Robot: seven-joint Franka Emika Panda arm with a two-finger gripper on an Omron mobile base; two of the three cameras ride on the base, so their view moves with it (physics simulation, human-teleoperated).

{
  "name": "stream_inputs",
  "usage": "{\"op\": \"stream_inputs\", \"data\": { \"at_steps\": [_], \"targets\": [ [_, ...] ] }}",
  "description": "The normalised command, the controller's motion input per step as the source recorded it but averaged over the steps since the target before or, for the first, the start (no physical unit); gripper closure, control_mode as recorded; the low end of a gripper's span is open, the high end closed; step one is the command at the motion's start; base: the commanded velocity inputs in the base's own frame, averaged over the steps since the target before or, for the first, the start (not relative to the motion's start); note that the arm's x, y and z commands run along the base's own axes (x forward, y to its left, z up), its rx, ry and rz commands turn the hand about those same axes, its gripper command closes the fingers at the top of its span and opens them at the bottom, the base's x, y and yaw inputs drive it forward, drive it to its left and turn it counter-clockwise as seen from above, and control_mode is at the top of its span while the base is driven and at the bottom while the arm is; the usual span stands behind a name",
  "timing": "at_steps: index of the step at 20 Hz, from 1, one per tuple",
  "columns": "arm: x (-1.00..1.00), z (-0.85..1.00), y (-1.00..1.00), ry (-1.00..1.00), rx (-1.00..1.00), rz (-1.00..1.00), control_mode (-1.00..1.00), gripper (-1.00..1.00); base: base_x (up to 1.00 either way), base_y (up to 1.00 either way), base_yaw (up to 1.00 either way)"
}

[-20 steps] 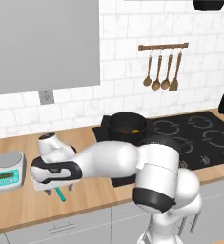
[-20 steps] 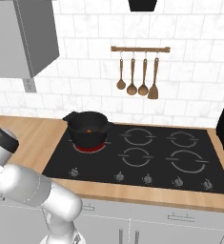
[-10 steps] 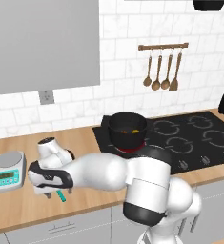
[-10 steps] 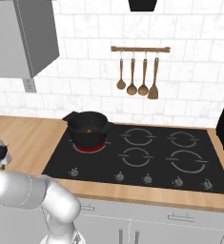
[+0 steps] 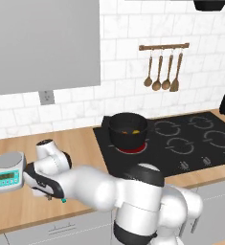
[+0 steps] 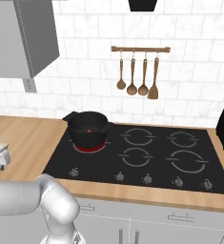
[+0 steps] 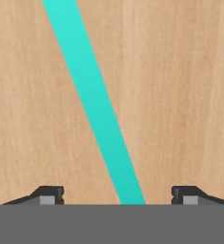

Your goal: Put the carrot and lemon in the pot. Retrieve the spatula and lightly stir the vegetables in the pot.

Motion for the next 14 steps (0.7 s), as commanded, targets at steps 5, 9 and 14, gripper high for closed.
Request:
{"op": "stream_inputs", "data": {
  "at_steps": [5,9,14],
  "targets": [
    [0.0,-0.21,0.0,0.0,0.0,0.0,-1.0,-1.0,0.0,0.0,0.0],
    [0.0,-0.23,0.0,0.0,0.0,0.0,-1.0,1.0,0.0,0.0,0.0],
    [0.0,-0.24,0.0,0.0,0.0,0.0,-1.0,1.0,0.0,0.0,0.0]
  ]
}}
